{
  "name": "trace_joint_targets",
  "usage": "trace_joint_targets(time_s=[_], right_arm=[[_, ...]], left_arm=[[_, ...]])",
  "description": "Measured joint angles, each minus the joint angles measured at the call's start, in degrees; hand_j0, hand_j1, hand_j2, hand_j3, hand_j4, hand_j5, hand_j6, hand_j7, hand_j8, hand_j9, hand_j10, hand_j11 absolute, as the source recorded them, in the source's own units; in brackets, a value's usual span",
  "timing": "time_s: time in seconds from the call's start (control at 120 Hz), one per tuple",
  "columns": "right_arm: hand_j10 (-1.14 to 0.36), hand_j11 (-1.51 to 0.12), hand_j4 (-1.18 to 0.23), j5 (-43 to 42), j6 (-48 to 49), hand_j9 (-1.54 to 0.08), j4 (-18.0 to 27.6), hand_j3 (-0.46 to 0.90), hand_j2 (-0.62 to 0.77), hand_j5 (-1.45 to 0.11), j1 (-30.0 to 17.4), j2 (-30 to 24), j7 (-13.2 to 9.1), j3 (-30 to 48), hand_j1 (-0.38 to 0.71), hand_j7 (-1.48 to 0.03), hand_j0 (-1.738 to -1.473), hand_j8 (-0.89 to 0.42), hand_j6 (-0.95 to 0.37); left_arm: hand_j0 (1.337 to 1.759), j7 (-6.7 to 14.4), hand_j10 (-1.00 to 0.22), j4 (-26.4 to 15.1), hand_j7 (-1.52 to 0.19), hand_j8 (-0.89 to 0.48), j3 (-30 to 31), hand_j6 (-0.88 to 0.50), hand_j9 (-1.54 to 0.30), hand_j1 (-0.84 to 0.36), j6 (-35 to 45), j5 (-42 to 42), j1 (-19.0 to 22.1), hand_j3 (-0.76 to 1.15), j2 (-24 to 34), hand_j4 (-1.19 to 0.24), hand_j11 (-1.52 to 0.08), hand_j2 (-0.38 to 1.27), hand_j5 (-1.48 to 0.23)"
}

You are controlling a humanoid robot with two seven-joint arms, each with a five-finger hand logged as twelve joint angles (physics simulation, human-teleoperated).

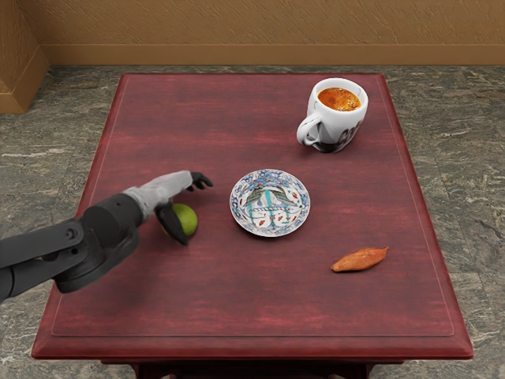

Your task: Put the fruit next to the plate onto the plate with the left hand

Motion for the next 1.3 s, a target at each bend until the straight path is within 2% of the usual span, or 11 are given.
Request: trace_joint_targets(time_s=[0.058,0.2,0.592,0.833,0.967,1.058,1.158,1.3], right_arm=[[0.0,0.0,0.0,-0.02,0.0,0.0,0.03,0.0,0.0,0.0,0.1,0.0,-0.02,0.0,-0.35,0.0,-1.658,0.0,0.0],[0.0,0.0,0.0,-0.02,0.0,0.0,0.06,0.0,0.0,0.0,0.25,0.0,-0.03,0.0,-0.35,0.0,-1.658,0.0,0.0],[0.0,0.0,0.0,-0.03,0.0,0.0,0.07,0.0,0.0,0.0,0.3,0.0,-0.04,0.0,-0.35,0.0,-1.658,0.0,0.0],[0.0,0.0,0.0,-0.01,0.0,0.0,0.07,0.0,0.0,0.0,0.3,0.0,-0.01,0.0,-0.35,0.0,-1.658,0.0,0.0],[0.0,0.0,0.0,-0.01,0.0,0.0,0.07,0.0,0.0,0.0,0.3,0.0,-0.04,0.0,-0.35,0.0,-1.658,0.0,0.0],[0.0,0.0,0.0,0.01,0.0,0.0,0.07,0.0,0.0,0.0,0.3,0.0,-0.02,0.0,-0.35,0.0,-1.658,0.0,0.0],[0.0,0.0,0.0,-0.02,0.0,0.0,0.07,0.0,0.0,0.0,0.3,0.0,-0.03,0.0,-0.35,0.0,-1.658,0.0,0.0],[0.0,0.0,0.0,-0.03,0.0,0.0,0.07,0.0,0.0,0.0,0.3,0.0,-0.01,0.0,-0.35,0.0,-1.658,0.0,0.0]], left_arm=[[1.657,-0.01,-0.28,0.02,-0.38,-0.29,-0.01,-0.29,-0.38,0.05,0.38,0.08,0.08,0.0,0.32,-0.29,-0.38,0.07,-0.38],[1.658,0.01,-0.31,0.05,-0.41,-0.31,0.0,-0.31,-0.41,0.0,0.88,0.22,0.79,0.0,1.21,-0.31,-0.41,0.07,-0.41],[1.657,0.02,-0.48,-0.09,-0.63,-0.47,-0.09,-0.49,-0.64,-0.2,1.68,0.18,0.96,0.0,1.02,-0.48,-0.64,0.12,-0.63],[1.656,0.03,-0.62,-0.22,-0.81,-0.44,-0.32,-0.46,-0.82,-0.25,1.89,-0.06,1.14,0.0,1.04,-0.63,-0.82,0.34,-0.81],[1.653,0.03,-0.63,-0.49,-0.95,-0.44,-0.56,-0.45,-0.95,-0.19,2.04,-0.56,1.23,0.0,1.04,-0.71,-0.95,0.31,-0.95],[1.652,0.03,-0.57,-1.52,-1.03,-0.36,-1.39,-0.38,-1.02,-0.26,1.99,-1.44,1.14,0.0,1.13,-0.66,-1.02,0.43,-1.04],[1.652,0.03,-0.57,-2.34,-1.08,-0.36,-2.86,-0.37,-1.06,-0.28,1.94,-2.46,0.69,0.0,0.76,-0.69,-1.06,0.52,-1.1],[1.651,0.03,-0.56,-3.4,-1.12,-0.35,-4.67,-0.36,-1.1,-0.25,1.78,-3.39,-0.08,0.0,0.54,-0.68,-1.1,0.43,-1.15]])
